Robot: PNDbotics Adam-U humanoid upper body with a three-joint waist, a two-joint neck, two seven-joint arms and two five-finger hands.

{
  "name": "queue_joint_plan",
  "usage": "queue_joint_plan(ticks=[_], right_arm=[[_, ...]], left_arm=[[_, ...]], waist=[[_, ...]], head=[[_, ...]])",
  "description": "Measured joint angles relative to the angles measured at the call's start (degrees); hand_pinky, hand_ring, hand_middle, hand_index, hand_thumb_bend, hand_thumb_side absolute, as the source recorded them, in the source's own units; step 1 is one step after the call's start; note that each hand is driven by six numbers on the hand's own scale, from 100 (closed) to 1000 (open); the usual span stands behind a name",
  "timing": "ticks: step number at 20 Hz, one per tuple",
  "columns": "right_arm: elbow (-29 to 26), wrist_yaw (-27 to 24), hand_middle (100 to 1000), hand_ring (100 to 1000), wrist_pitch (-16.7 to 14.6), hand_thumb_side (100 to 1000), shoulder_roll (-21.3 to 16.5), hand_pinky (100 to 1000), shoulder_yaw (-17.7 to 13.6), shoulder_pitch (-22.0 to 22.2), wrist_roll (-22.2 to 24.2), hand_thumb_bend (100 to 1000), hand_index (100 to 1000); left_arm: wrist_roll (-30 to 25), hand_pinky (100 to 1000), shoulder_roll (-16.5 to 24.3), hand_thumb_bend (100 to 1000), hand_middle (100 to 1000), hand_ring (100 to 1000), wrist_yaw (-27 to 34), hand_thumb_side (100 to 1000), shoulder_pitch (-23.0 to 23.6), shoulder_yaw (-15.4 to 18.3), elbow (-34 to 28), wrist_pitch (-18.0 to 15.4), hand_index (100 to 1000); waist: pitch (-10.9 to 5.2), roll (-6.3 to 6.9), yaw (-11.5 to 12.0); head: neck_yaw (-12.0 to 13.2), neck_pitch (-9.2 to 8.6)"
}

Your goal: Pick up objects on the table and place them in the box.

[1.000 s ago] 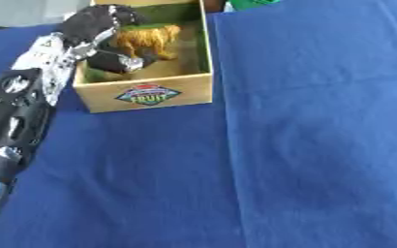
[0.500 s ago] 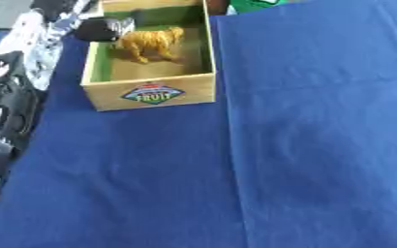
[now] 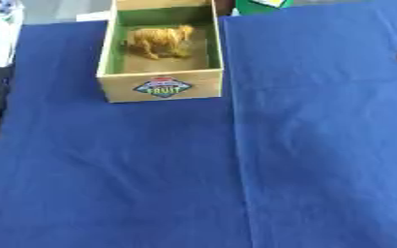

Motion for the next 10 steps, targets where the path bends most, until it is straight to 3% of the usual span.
queue_joint_plan(ticks=[10], right_arm=[[0.00, -0.55, 656, 662, 0.10, 894, 1.24, 802, -0.76, 0.58, -0.62, 100, 843]], left_arm=[[8.47, 399, -2.70, 100, 480, 510, 8.42, 543, 13.14, -1.13, -13.68, 6.90, 668]], waist=[[-2.58, -2.06, 4.17]], head=[[-2.74, 0.99]])
